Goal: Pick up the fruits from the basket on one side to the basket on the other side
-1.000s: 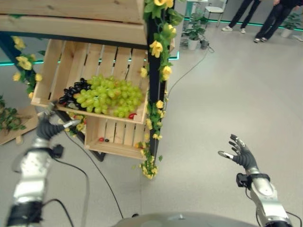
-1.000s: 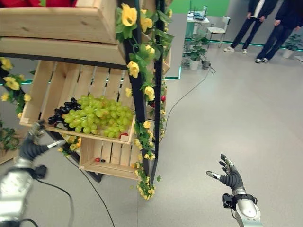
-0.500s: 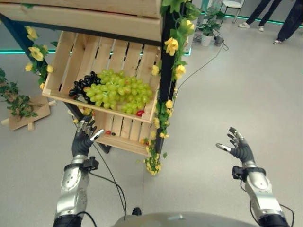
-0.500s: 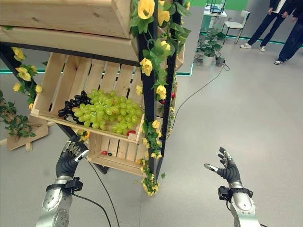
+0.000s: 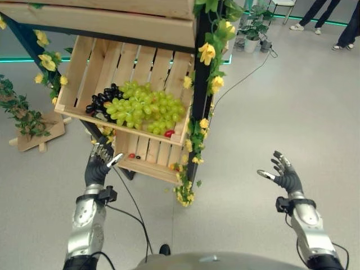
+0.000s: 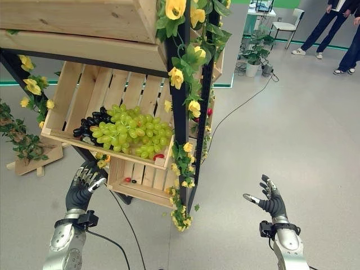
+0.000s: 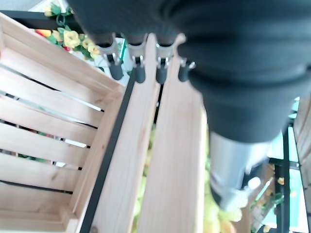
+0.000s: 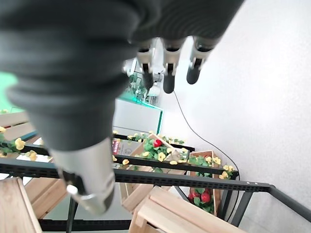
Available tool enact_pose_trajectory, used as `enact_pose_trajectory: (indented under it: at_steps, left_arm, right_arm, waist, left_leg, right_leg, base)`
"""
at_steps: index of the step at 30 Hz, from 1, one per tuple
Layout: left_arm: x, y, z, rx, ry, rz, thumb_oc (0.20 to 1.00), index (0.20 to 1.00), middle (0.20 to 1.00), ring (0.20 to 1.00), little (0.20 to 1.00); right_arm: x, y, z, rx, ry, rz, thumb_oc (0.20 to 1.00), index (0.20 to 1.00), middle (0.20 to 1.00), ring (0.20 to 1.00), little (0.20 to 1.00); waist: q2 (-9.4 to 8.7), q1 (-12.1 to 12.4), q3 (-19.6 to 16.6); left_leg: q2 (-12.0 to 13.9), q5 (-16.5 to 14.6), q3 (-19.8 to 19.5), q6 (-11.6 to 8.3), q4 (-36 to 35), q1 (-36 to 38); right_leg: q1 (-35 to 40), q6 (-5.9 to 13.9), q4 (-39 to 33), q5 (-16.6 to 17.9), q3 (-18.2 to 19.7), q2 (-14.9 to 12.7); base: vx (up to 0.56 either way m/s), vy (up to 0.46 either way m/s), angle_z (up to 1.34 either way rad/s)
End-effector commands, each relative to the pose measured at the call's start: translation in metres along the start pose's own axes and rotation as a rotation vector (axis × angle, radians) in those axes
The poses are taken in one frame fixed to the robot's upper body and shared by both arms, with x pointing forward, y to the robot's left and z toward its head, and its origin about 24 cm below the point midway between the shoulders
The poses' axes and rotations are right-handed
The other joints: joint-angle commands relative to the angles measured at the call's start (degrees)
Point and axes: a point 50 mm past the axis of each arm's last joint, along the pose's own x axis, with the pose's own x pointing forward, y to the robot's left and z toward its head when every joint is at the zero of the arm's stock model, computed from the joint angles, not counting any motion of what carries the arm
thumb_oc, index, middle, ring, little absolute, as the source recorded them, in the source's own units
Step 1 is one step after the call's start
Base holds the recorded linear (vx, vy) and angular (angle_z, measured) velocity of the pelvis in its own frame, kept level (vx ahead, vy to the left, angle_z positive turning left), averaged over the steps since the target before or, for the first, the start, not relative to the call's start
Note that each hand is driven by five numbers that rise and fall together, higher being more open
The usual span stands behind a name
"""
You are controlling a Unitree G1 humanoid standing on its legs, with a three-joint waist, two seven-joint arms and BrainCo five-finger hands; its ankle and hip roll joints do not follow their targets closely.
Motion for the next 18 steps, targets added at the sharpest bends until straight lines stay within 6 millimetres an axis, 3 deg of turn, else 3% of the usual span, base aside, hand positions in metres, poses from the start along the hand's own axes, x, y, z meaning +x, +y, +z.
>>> enact_pose_trajectory:
  at_steps: [1, 18]
  left_arm:
    - [0.0174, -0.012, 0.0286, 0.063, -0.158, -0.074, 1.0, 1.0, 1.0, 1.0, 1.0]
    - [0.0161, -0.0107, 0.0255, 0.098, -0.143, -0.068, 1.0, 1.0, 1.0, 1.0, 1.0]
  right_arm:
    - [0.0121, 0.004, 0.0272, 0.062, -0.152, -0.002, 1.0, 1.0, 1.0, 1.0, 1.0]
    - [0.0098, 0.0054, 0.0224, 0.092, -0.135, -0.001, 1.0, 1.0, 1.0, 1.0, 1.0]
  waist:
    - [-0.75, 0.43, -1.96]
    - [-0.8, -0.06, -1.81]
  left_leg:
    - [1.33, -1.86, 1.83, -2.16, 2.14, -1.81]
    - [1.6, -1.88, 2.4, -2.21, 2.03, -1.42]
  right_leg:
    - [0.16, 2.58, 1.25, -5.02, -0.03, -0.81]
    - [0.23, 2.53, 1.01, -4.9, 0.91, -0.54]
  base:
    - [0.0, 0.0, 0.0]
    - [0.0, 0.0, 0.0]
